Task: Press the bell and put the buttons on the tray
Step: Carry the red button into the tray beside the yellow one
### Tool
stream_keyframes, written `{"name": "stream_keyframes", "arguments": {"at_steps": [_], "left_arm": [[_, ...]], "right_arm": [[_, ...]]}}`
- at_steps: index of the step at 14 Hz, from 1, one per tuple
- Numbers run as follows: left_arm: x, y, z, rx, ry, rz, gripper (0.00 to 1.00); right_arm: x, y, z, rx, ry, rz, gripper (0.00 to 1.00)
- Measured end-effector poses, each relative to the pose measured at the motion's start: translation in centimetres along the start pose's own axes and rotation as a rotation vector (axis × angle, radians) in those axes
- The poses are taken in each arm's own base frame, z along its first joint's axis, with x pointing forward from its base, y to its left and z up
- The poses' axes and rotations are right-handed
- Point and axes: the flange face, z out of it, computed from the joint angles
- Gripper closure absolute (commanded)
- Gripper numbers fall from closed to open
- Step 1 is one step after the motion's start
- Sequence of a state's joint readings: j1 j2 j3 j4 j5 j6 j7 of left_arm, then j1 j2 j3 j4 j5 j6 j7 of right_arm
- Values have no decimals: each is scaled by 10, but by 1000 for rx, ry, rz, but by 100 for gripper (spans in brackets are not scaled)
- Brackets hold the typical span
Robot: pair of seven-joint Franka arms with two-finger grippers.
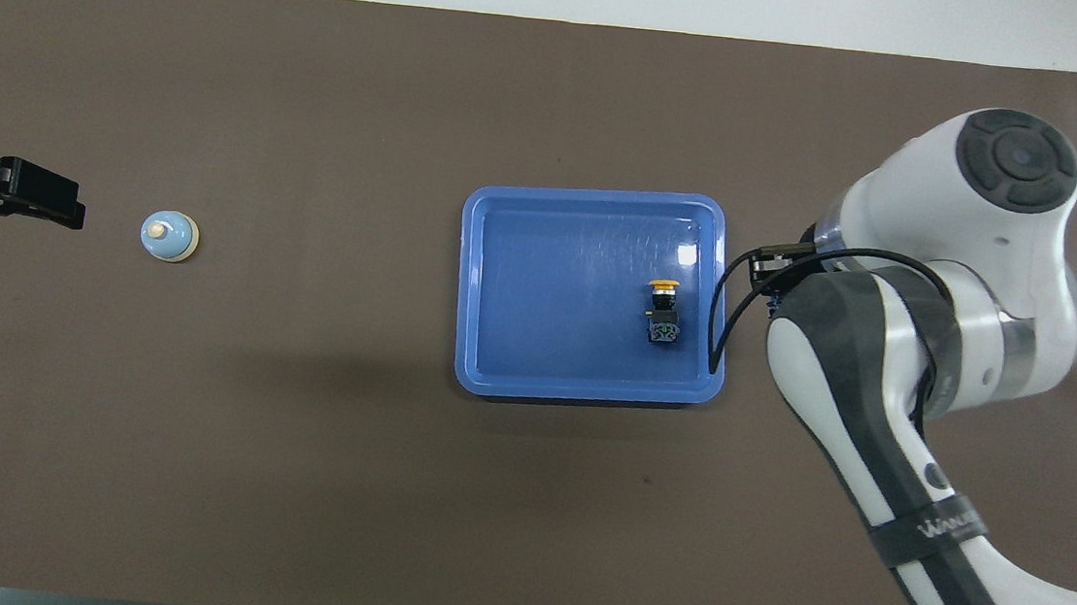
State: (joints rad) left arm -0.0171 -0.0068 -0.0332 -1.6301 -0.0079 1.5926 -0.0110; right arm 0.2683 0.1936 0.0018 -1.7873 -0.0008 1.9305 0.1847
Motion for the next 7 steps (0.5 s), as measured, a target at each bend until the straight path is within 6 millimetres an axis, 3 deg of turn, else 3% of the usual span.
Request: {"name": "stream_keyframes", "arguments": {"at_steps": [3,7], "left_arm": [[0,0,0,0,0,0,0],[0,0,0,0,0,0,0]], "right_arm": [[17,-65,17,-9,-3,17,100],[30,-128,65,-10,-5,57,100]]}}
